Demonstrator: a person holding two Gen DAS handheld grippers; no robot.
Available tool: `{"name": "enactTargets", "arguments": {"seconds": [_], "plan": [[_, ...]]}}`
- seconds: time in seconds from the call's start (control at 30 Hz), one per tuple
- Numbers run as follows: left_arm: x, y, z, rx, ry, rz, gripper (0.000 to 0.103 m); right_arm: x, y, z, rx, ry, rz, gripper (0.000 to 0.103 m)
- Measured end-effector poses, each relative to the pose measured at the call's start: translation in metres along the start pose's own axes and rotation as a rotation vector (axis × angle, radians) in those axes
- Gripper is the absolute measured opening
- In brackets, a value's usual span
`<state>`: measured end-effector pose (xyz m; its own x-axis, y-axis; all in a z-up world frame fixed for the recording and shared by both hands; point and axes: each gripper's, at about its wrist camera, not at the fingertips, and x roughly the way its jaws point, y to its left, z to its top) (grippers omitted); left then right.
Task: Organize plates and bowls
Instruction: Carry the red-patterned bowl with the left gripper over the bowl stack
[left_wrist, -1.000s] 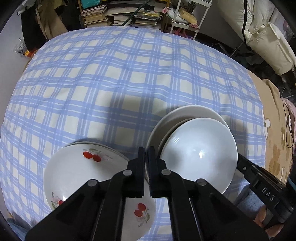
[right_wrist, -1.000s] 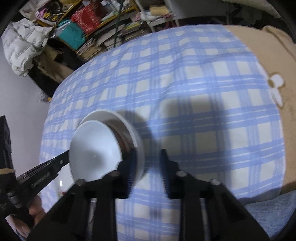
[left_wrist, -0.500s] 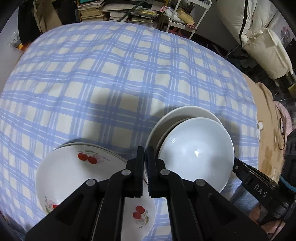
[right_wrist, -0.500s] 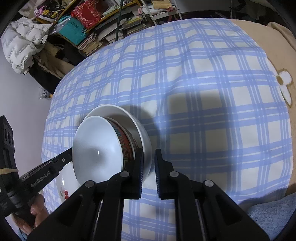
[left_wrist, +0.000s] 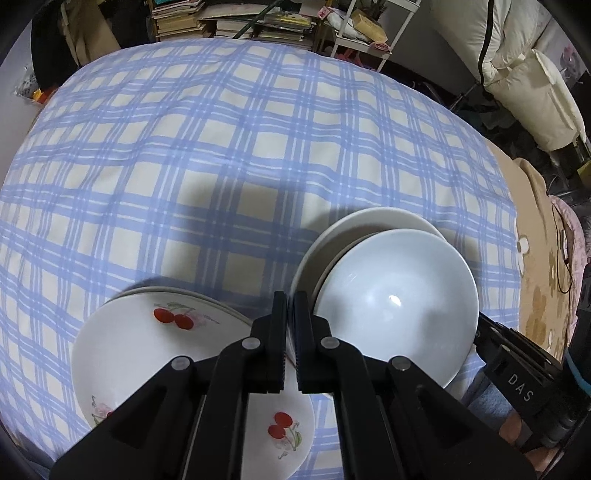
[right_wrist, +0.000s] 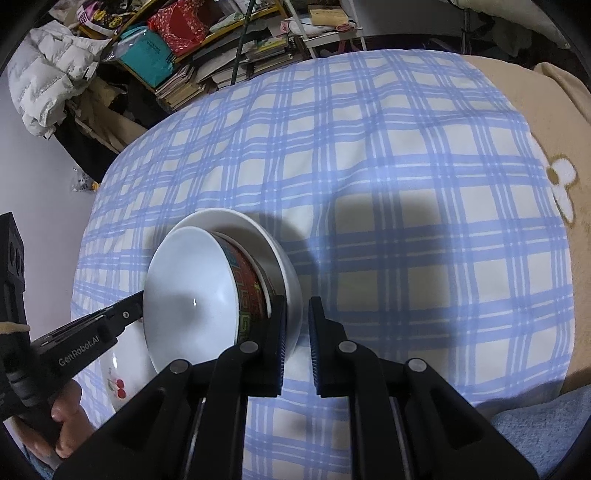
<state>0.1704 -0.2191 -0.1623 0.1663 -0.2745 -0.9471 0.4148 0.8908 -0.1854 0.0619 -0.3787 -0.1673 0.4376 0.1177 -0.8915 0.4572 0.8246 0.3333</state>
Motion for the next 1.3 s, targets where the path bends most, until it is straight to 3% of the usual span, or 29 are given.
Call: {"name": "enactTargets", "arguments": {"seconds": [0.2,0.47,1.0,1.3], "plan": [[0.003,-0.002,0.0,0.009,0.006,0.017,0.003,0.0,0.0,0.0,0.005,-0.002,-0.002,0.01],[0.001,-0.01,-0.003,0.113,0.019,0.058,0.002,0.0,0.001,0.0,-0.003,0.034,0.005,0.01],[-0.012,-0.011,0.006,0.09,0.012,0.072,0.001,-0.009,0.002,0.004,0.044,0.037,0.011,0.01],[-0.05,-0.008,0.002,0.086,-0.055,0.096,0.001,-0.034,0.016,0.002,0.037,-0.001,0.032,0.01]]}}
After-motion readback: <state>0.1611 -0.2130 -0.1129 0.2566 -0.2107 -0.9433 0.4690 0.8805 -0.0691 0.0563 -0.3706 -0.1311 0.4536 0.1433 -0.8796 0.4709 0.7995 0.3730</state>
